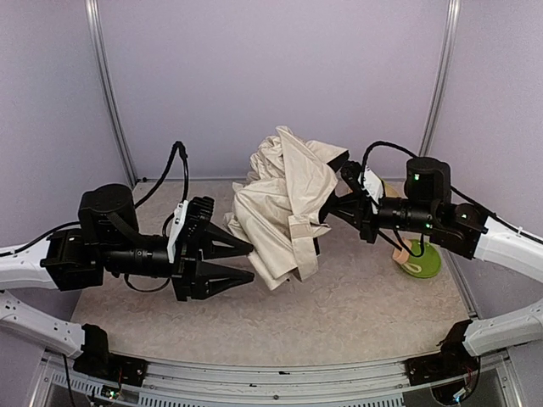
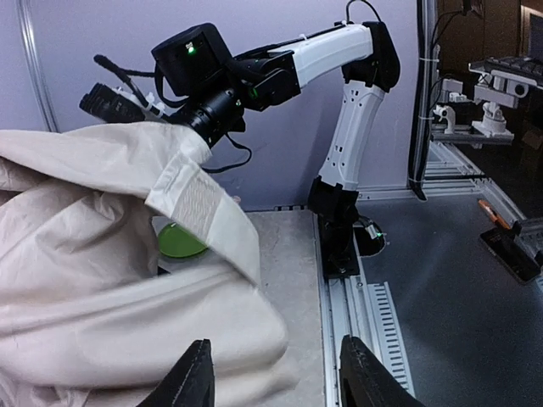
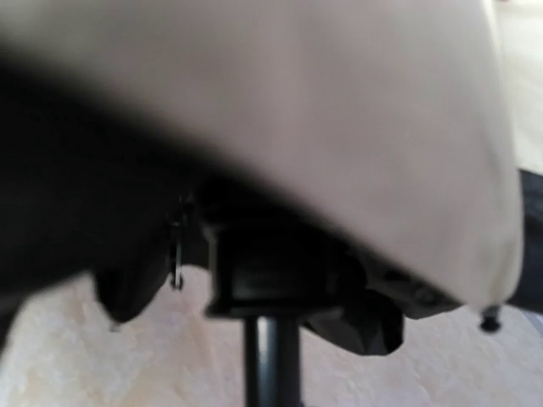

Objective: Put away the umbrella

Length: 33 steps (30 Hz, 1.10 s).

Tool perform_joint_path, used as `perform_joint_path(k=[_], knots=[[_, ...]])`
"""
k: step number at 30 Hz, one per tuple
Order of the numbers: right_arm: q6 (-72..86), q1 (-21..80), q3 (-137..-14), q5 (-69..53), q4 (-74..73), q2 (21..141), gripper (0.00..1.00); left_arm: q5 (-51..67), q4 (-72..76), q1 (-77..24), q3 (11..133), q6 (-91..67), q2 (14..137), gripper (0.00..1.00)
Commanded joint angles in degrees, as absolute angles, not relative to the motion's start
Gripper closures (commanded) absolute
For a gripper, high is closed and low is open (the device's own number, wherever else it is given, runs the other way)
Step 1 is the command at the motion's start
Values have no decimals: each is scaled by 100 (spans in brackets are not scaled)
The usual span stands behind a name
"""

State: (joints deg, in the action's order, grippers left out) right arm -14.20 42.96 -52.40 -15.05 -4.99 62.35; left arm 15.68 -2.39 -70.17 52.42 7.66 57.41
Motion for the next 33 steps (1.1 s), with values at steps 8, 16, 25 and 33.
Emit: perform_joint_path(k=[8, 16, 25, 33], knots=[[-2201, 4270, -6511, -1070, -1268, 6395, 100, 1457, 932, -6853, 4348, 624, 5181, 34], [-2326, 4270, -7011, -1270, -1509, 6523, 100, 1623, 1703, -6756, 4051, 755, 5965, 28], [-2269, 4270, -7141, -1484, -1367, 6421, 100, 1907, 2825, -6387, 3420, 358, 6600, 27], [-2268, 4271, -7157, -1632, -1232, 6403, 100, 1903, 4455, -6349, 3003, 92, 7078, 23]])
